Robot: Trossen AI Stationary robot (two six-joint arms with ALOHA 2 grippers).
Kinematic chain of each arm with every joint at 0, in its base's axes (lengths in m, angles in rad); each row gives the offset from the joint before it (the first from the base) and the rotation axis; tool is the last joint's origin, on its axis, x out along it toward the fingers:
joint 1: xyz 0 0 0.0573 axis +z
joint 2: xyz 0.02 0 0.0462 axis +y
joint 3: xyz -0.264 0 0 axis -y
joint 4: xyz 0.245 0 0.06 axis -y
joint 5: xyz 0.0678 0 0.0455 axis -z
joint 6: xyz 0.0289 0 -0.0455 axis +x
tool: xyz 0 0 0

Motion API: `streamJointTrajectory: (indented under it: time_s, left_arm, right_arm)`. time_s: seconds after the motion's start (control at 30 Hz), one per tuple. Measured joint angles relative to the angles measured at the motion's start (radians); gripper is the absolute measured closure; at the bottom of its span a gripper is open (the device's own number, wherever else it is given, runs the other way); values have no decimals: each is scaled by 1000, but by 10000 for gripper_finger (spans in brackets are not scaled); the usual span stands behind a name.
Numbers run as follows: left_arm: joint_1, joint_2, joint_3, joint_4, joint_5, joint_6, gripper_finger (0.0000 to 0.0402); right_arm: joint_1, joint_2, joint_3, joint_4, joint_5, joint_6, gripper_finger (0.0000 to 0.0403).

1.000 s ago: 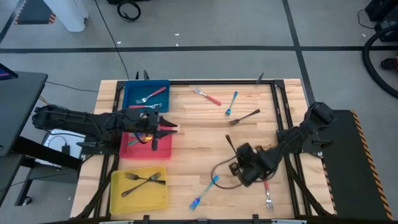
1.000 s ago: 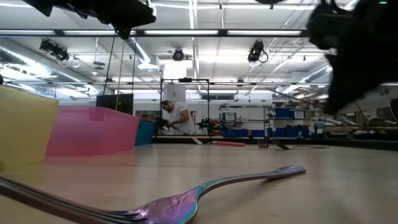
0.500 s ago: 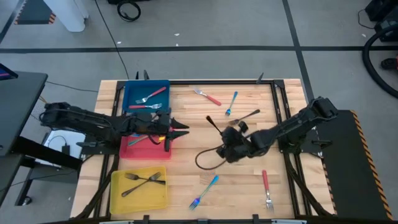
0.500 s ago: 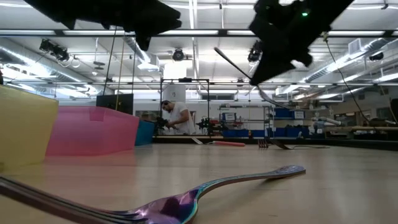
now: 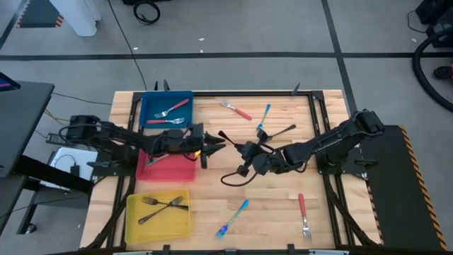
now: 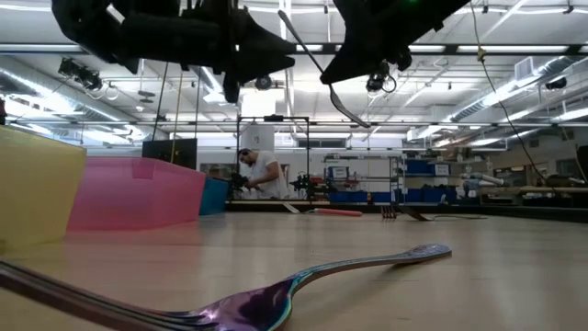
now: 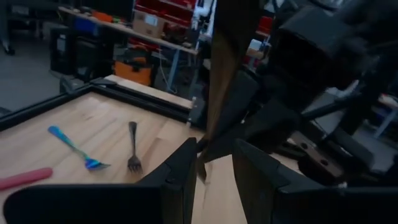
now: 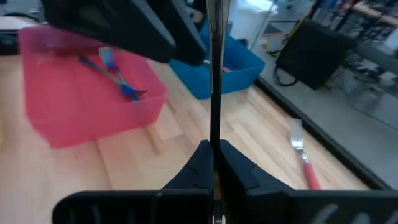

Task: Sort silverware by color (type)
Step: Put the black fork into the yellow bin

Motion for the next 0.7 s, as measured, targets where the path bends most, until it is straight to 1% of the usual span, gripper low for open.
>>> streamJointTrajectory:
  time_s: [0.07,0.3,0.53,0.7]
  left_arm:
    - [8,16,0,19,-1,-20,299]
    - [23,32,0,33,0,-43,299]
    - [16,32,0,51,2,-43,299]
    - [23,32,0,49,1,-42,299]
  right_arm:
    - [0,0,0,-1,19,0,392]
    - [-9,0,0,-1,17,6,392]
    - [-34,25,2,10,-59,27,392]
    - [-38,29,2,18,-91,26,392]
